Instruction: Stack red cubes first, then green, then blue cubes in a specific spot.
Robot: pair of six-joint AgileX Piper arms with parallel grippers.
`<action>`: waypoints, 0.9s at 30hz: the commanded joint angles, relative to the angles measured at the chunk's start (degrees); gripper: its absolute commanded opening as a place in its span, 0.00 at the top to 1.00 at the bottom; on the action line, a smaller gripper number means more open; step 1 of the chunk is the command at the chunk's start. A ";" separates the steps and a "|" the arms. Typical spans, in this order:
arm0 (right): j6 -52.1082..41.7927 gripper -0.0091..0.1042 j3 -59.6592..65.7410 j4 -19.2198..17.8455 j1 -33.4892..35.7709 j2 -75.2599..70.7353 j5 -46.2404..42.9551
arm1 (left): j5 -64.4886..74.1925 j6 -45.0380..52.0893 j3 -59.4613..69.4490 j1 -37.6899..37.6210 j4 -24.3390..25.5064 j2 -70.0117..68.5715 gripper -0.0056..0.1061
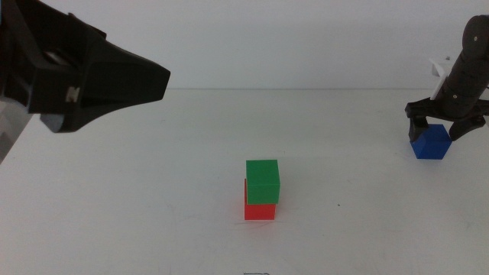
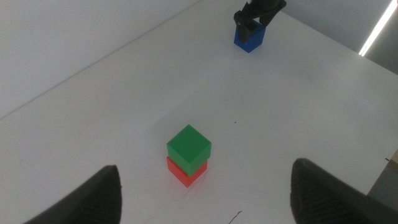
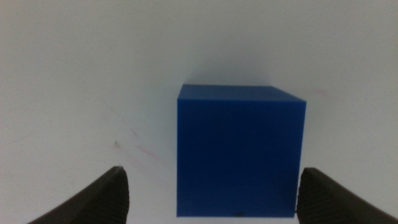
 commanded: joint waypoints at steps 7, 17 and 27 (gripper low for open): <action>0.28 0.21 -1.90 -0.92 -0.44 -3.07 -4.52 | -3.73 0.07 -1.38 0.09 -1.80 -0.67 0.13; 0.65 0.24 -1.90 -1.17 -1.22 -0.76 -5.43 | -3.73 0.07 -1.38 0.09 -1.80 -0.67 0.13; 0.45 0.92 -1.90 -1.30 -1.49 -1.73 -4.60 | -3.73 0.07 -1.38 0.09 -1.80 -0.67 0.13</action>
